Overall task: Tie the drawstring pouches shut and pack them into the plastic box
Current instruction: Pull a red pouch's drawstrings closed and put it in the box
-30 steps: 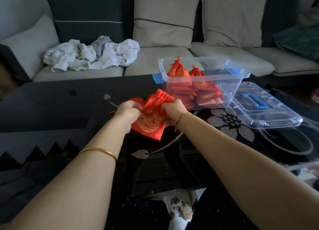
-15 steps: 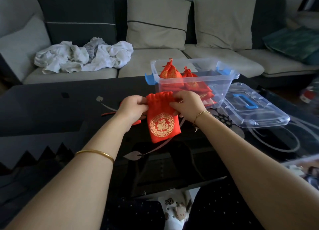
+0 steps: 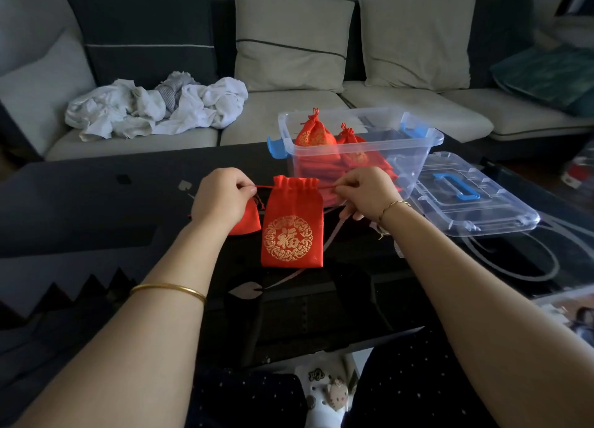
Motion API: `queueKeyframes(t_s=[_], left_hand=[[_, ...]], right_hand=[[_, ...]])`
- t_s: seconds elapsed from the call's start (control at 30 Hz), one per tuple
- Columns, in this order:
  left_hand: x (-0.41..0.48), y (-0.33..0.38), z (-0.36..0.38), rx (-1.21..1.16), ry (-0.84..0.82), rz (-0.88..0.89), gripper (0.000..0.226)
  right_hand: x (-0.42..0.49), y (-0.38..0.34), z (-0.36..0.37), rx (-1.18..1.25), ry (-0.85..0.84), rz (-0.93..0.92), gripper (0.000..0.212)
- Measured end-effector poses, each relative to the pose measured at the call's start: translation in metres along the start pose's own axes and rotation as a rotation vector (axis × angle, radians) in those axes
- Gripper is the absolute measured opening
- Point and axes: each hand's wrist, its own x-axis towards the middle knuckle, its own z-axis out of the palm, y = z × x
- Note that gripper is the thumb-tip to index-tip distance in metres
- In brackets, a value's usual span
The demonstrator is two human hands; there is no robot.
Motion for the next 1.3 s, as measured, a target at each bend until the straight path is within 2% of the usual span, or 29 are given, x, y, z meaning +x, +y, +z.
queueKeyframes(t_s=[0.2,0.33,0.37,0.43,0.53,0.6,0.63,0.7,0.8,0.87,0.97,1.07,1.17,1.2,1.3], left_hand=[[0.002,-0.009,-0.006,-0.034,0.035,-0.018,0.013],[0.005,-0.014,-0.003,-0.095,0.074,-0.022,0.015],[0.006,-0.015,-0.002,-0.133,0.061,-0.049,0.018],[0.010,-0.018,-0.001,-0.272,-0.003,-0.195,0.027],[0.015,-0.020,-0.004,-0.623,-0.076,-0.624,0.031],[0.015,-0.017,-0.006,-0.930,-0.084,-0.803,0.029],[0.014,-0.013,-0.006,-1.084,-0.063,-0.811,0.029],[0.011,-0.002,-0.008,-1.337,-0.027,-0.702,0.031],[0.008,0.019,-0.015,-1.537,-0.116,-0.451,0.032],[0.007,0.033,-0.018,-1.448,-0.188,-0.313,0.028],[0.001,0.047,-0.014,-1.170,-0.298,-0.128,0.015],[-0.001,0.050,-0.007,-0.892,-0.358,-0.009,0.009],[0.001,0.049,-0.002,-0.778,-0.362,0.045,0.004],[0.002,0.048,-0.001,-0.773,-0.357,0.049,0.010],[0.003,0.047,-0.001,-0.798,-0.353,0.027,0.015]], right_hand=[[0.003,0.006,-0.005,-0.138,0.120,0.029,0.014],[0.000,0.001,-0.006,-0.158,0.163,0.059,0.030],[-0.001,-0.001,-0.006,-0.089,0.138,0.097,0.032],[-0.002,-0.002,-0.006,0.271,0.074,0.267,0.031],[-0.004,0.003,-0.013,0.966,0.060,0.613,0.033],[-0.004,0.007,-0.013,1.151,0.092,0.753,0.034],[-0.005,0.007,-0.012,1.157,0.115,0.768,0.034],[-0.005,-0.001,-0.010,1.031,0.188,0.701,0.032],[-0.006,-0.018,-0.012,0.852,0.241,0.455,0.028],[-0.007,-0.031,-0.015,0.730,0.228,0.243,0.028],[-0.012,-0.056,-0.015,0.509,0.235,-0.036,0.028],[-0.016,-0.076,-0.009,0.333,0.199,-0.206,0.028],[-0.018,-0.082,-0.001,0.303,0.132,-0.264,0.026],[-0.017,-0.083,0.000,0.330,0.120,-0.263,0.027],[-0.013,-0.080,0.001,0.554,0.070,-0.108,0.034]])
